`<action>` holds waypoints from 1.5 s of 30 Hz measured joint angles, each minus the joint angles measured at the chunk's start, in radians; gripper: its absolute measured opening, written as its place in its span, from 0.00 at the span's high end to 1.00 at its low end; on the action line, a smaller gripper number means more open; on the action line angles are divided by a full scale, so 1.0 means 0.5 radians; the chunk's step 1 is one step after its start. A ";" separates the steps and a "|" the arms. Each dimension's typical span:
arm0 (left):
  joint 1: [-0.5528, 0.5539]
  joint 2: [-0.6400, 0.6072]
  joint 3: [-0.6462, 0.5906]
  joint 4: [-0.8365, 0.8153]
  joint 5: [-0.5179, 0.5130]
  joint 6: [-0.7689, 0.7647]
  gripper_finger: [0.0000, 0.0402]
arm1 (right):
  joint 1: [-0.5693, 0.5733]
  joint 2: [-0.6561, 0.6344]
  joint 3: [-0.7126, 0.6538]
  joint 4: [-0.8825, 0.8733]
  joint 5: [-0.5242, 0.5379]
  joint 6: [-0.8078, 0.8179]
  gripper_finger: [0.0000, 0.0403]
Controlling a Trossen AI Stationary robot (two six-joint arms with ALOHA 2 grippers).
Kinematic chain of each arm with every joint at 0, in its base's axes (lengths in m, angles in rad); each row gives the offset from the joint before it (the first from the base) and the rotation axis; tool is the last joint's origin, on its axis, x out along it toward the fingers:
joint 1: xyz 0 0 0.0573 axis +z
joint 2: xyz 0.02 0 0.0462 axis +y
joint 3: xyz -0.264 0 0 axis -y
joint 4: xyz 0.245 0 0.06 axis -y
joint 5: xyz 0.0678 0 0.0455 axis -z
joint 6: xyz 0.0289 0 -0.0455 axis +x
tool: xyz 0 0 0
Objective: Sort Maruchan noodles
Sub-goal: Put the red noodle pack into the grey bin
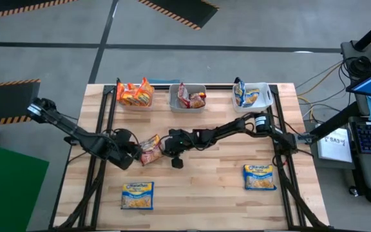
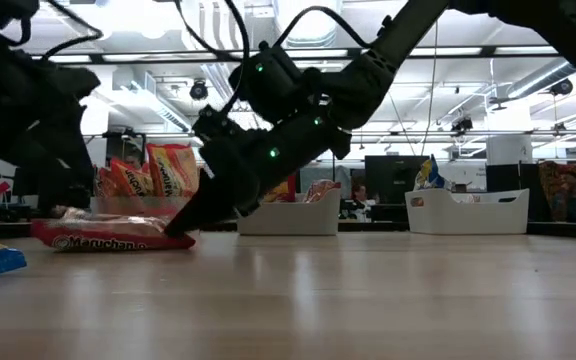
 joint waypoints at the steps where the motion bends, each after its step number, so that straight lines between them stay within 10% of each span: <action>1: 0.000 0.006 -0.019 0.003 0.000 -0.070 0.57 | 0.000 0.011 -0.002 -0.013 0.009 -0.011 0.98; 27: 0.001 0.216 -0.317 0.612 -0.137 -0.273 0.31 | -0.009 0.021 -0.002 -0.145 0.130 -0.101 0.98; 45: -0.001 0.644 -0.122 0.826 -0.249 0.123 0.71 | -0.010 0.021 -0.005 -0.139 0.130 -0.101 0.98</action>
